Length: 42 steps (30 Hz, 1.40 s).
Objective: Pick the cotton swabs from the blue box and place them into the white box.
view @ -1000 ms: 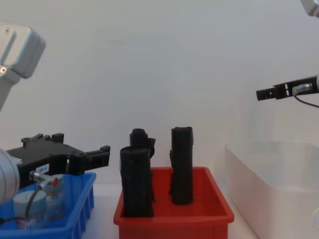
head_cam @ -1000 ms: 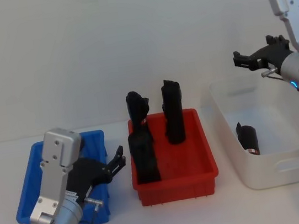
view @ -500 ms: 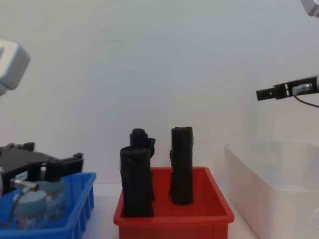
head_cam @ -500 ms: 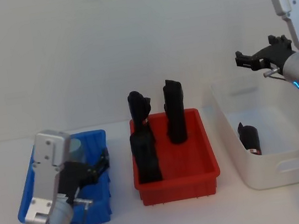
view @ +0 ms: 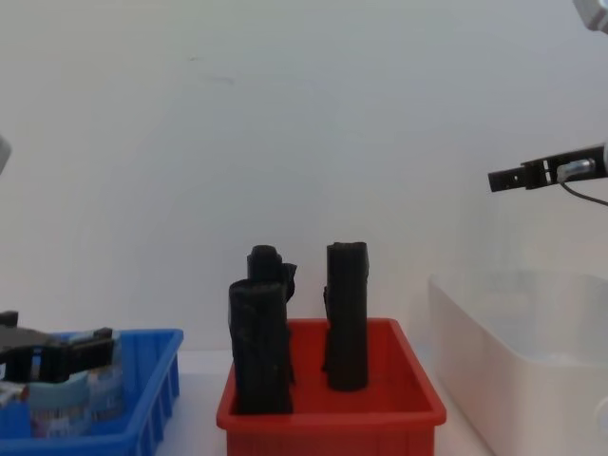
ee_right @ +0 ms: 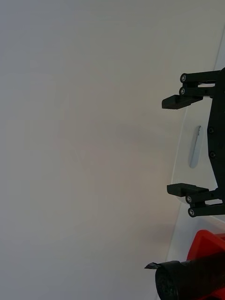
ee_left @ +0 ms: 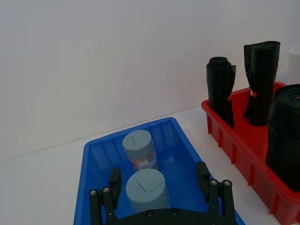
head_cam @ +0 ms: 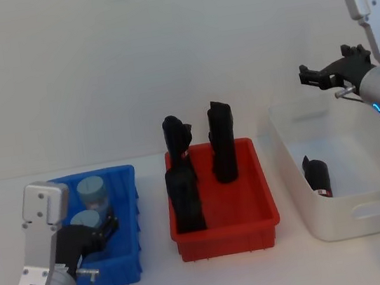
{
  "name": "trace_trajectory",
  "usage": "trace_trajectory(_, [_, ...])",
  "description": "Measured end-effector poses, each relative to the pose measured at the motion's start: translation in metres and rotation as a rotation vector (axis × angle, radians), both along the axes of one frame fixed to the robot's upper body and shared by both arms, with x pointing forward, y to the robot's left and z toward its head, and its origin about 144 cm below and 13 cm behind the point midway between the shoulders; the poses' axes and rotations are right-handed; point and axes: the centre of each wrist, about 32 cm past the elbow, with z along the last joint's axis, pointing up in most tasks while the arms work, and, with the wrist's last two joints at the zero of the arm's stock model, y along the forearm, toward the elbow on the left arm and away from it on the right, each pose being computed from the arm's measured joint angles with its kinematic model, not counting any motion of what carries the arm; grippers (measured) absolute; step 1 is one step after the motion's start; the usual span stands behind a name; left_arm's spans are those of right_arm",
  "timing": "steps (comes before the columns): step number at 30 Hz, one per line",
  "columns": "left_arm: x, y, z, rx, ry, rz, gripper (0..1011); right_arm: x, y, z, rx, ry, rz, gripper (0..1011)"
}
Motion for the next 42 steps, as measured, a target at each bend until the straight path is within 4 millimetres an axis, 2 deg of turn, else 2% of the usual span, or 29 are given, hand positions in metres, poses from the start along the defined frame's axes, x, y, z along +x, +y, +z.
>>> trace_trajectory(22, [0.001,0.007,-0.007,0.000,0.029,-0.007,1003,0.000,0.000,0.000,0.000,0.000,0.000,1002])
trace_trajectory(42, [0.026,0.019,0.002,0.023,0.092,-0.042,1003,0.000,0.000,0.000,0.000,0.000,0.000,1002])
